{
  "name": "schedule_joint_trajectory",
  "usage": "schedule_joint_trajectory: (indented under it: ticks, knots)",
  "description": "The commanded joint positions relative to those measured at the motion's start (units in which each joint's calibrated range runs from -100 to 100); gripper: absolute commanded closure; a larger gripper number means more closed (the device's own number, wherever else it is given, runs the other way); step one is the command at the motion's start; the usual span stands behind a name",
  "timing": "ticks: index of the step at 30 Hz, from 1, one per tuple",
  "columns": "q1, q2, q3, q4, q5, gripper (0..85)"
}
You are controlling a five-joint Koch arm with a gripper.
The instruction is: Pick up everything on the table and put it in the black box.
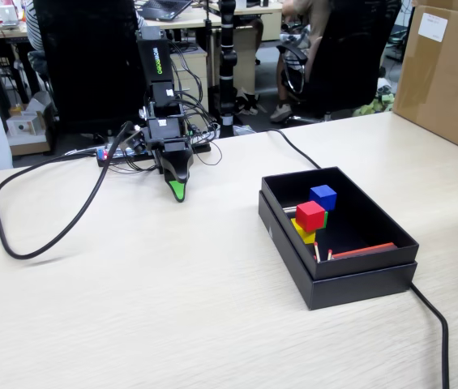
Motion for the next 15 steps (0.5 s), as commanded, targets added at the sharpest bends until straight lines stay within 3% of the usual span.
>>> schedule_joint_trajectory:
  ticks: [1, 15]
  knots:
    - [0.0, -0.1, -4.2, 3.9, -1.0, 35.4]
    - [0.6, -0.1, -7.2, 6.0, -1.2, 36.3]
